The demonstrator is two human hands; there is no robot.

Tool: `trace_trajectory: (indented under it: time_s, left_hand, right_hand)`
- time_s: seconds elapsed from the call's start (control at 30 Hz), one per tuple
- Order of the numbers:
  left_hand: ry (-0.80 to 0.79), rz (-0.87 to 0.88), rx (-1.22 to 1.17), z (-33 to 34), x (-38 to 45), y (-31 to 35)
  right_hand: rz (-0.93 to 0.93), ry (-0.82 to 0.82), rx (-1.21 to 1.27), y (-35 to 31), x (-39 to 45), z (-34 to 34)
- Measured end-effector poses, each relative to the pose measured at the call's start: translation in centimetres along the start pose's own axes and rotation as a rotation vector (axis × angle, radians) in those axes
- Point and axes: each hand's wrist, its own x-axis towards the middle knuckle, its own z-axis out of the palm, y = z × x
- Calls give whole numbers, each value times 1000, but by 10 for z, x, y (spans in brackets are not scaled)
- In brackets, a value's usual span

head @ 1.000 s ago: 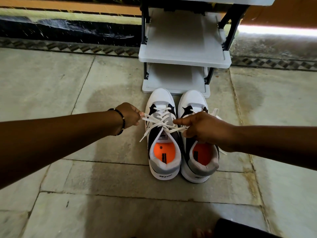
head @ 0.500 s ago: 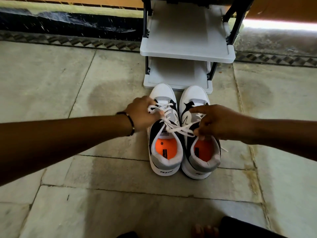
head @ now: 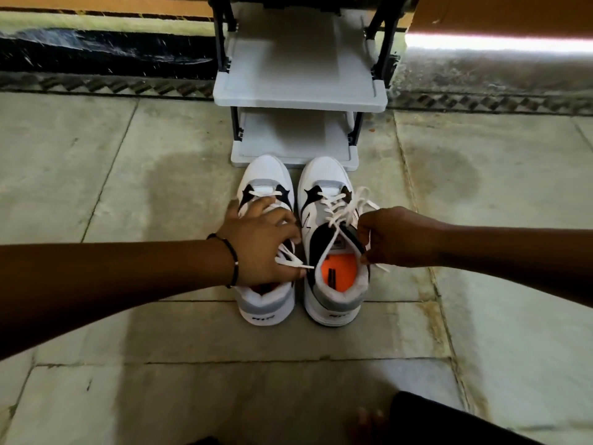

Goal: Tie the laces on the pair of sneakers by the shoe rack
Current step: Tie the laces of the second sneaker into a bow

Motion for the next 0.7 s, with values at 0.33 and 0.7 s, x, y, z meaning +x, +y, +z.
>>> trace_trajectory:
  time_s: [0.33,0.7]
  left_hand:
    - [104,147,217,-2,1,-16]
    - [219,33,-264,-14,29,15]
  right_hand:
    - [18,-27,457,-4,38,-20]
    - [-116,130,831,2,32,-18]
